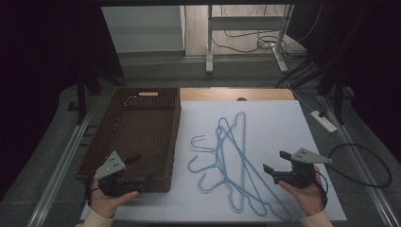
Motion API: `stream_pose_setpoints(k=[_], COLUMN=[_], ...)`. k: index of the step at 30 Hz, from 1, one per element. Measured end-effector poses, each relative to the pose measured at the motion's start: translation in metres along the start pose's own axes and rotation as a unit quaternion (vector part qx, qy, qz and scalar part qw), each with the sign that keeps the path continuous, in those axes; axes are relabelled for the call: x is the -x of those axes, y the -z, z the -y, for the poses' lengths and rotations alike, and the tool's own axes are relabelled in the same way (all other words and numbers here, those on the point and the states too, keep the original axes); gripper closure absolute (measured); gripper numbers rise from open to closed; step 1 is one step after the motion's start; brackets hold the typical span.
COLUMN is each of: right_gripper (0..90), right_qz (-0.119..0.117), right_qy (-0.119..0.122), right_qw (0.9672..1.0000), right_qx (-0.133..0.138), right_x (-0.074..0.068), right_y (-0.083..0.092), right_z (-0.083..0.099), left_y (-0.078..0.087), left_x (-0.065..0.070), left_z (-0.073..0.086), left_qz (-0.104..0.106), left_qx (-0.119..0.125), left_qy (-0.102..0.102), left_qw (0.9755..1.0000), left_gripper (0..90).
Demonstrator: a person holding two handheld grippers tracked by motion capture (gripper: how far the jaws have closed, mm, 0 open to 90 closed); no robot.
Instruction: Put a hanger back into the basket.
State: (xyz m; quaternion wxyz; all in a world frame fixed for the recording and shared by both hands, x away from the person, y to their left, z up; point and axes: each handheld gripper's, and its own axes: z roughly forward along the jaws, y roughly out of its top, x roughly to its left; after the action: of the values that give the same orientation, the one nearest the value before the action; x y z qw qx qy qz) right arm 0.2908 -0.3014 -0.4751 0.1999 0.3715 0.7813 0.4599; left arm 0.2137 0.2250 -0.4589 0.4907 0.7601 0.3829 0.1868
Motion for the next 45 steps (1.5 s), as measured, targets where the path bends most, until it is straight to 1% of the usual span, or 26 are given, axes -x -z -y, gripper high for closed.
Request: stream_pose_setpoints(k=[4, 10, 12, 15, 17, 21, 25, 33, 40, 45], right_gripper=[15.6, 16.1, 16.3, 16.5, 16.8, 17.2, 17.9, 19.5, 20.3, 22.3], right_qz=[0.000, 0.000, 0.002, 0.003, 0.002, 0.001, -0.001, -0.005, -0.007, -0.008], right_qy=[0.005, 0.003, 0.004, 0.010, 0.013, 0.019, 0.022, 0.025, 0.040, 0.058], right_qw=[1.0000, 1.0000, 0.9999, 0.9999, 0.9999, 0.9997, 0.9997, 0.9995, 0.9987, 0.9972], right_qx=[-0.003, -0.008, -0.012, -0.010, -0.011, -0.014, -0.015, -0.019, -0.031, -0.047], right_x=[0.000, -0.001, -0.002, -0.004, -0.007, -0.009, -0.010, -0.010, -0.013, -0.017], right_y=[0.000, 0.000, -0.001, -0.001, -0.001, -0.004, -0.005, -0.004, -0.013, -0.022], right_z=[0.001, 0.003, 0.003, 0.001, 0.000, -0.001, -0.002, -0.004, -0.011, -0.019], left_y=[0.000, -0.001, -0.002, -0.002, -0.002, -0.002, 0.000, -0.001, 0.001, 0.001], left_x=[0.000, 0.001, 0.002, 0.003, 0.003, 0.003, 0.003, 0.003, 0.002, 0.001], left_z=[-0.001, -0.002, -0.001, -0.001, 0.000, -0.001, -0.003, -0.003, -0.004, -0.004], left_qz=[0.000, 0.001, -0.001, 0.000, 0.002, 0.000, 0.000, -0.001, -0.003, -0.003], left_qx=[0.001, 0.002, -0.002, -0.004, -0.002, -0.002, 0.002, 0.000, 0.001, 0.000], left_qy=[-0.002, -0.003, -0.007, -0.013, -0.010, -0.011, -0.010, -0.013, -0.010, -0.007], left_qw=[1.0000, 1.0000, 1.0000, 0.9999, 0.9999, 0.9999, 0.9999, 0.9999, 0.9999, 1.0000], left_gripper=[22.4, 22.4, 22.4, 22.4, 22.4, 22.5, 22.5, 22.7, 22.8, 22.8])
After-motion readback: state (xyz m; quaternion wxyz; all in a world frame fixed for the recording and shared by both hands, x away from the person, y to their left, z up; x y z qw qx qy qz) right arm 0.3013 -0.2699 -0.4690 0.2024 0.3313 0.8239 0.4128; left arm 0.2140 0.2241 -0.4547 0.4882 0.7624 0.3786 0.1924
